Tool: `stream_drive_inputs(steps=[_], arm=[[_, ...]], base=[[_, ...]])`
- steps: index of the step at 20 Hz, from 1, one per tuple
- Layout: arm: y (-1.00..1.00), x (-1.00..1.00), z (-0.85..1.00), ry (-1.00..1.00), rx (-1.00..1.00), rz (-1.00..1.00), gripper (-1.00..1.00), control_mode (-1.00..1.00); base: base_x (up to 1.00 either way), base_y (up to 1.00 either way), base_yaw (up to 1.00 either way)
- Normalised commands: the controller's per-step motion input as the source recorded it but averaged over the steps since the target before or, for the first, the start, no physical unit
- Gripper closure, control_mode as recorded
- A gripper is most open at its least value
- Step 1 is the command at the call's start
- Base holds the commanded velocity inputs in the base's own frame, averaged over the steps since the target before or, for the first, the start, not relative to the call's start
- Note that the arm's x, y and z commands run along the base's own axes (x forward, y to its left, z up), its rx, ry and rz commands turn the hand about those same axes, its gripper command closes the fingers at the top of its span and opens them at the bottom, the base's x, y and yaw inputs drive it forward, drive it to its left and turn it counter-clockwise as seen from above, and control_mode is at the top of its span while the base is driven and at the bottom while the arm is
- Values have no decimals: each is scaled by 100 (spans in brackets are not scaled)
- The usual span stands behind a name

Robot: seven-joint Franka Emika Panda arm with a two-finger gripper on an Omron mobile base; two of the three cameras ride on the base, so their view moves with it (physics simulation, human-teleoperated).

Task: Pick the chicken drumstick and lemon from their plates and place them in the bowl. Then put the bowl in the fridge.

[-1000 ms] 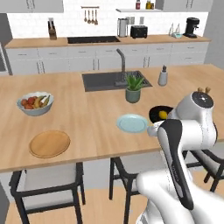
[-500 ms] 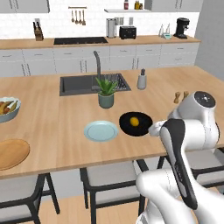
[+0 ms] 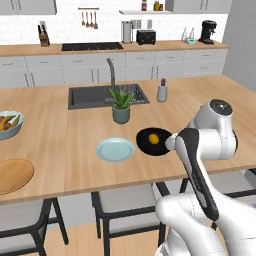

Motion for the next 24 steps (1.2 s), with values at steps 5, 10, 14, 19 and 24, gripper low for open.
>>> stream_drive_inputs(steps=[5,10,14,19,24], arm=[[-16,100,-2,25,0,0,100,-100],[-13,100,-14,16,0,1,100,-100],[-11,80,-51,4,0,17,100,-100],[-5,76,-52,5,0,15,100,-100],[0,43,-51,0,-6,1,100,-100]], base=[[0,0,0],[0,0,0],[0,0,0],[0,0,0],[0,0,0]])
